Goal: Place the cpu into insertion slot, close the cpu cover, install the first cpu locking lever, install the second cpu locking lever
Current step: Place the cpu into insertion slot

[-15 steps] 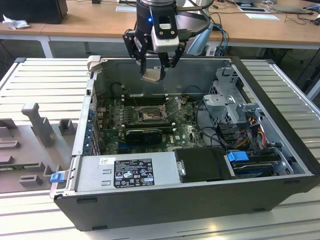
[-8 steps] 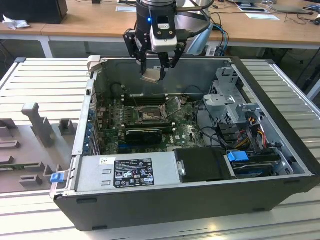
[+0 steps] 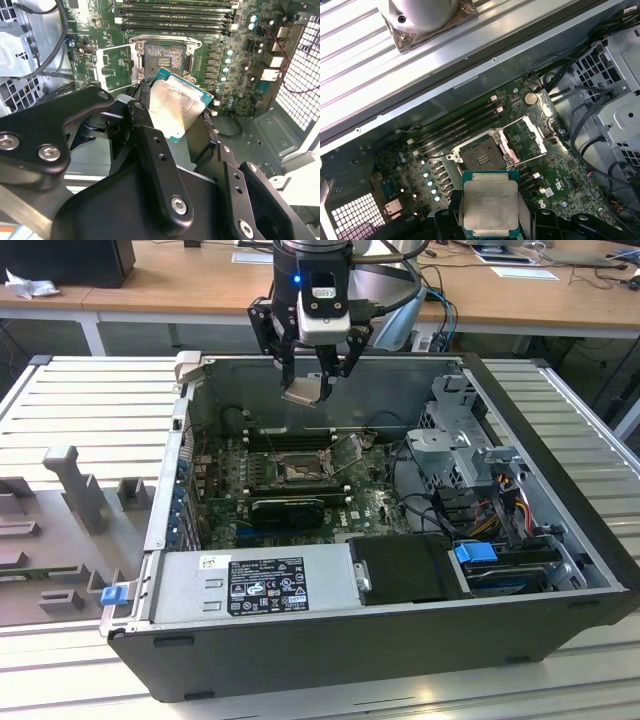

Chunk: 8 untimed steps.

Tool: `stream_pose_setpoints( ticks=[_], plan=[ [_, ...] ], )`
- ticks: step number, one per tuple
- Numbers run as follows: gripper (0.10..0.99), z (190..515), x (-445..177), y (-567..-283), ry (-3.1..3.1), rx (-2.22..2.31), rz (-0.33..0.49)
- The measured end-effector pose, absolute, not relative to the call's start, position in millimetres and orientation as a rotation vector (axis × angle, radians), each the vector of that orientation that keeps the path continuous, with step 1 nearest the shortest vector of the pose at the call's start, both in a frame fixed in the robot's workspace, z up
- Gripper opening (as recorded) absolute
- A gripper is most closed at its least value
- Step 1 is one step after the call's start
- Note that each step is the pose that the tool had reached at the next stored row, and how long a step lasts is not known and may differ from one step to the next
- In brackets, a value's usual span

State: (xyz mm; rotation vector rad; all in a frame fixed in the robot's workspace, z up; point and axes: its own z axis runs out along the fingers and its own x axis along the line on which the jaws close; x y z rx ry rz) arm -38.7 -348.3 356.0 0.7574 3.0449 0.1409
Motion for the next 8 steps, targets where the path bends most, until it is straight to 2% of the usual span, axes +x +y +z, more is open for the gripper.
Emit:
stream_pose_setpoints(
  ticks=[8],
  plan=[
    [0.529, 356.0, -38.7, -348.3, 3.03, 0.808, 0.141]
  ],
)
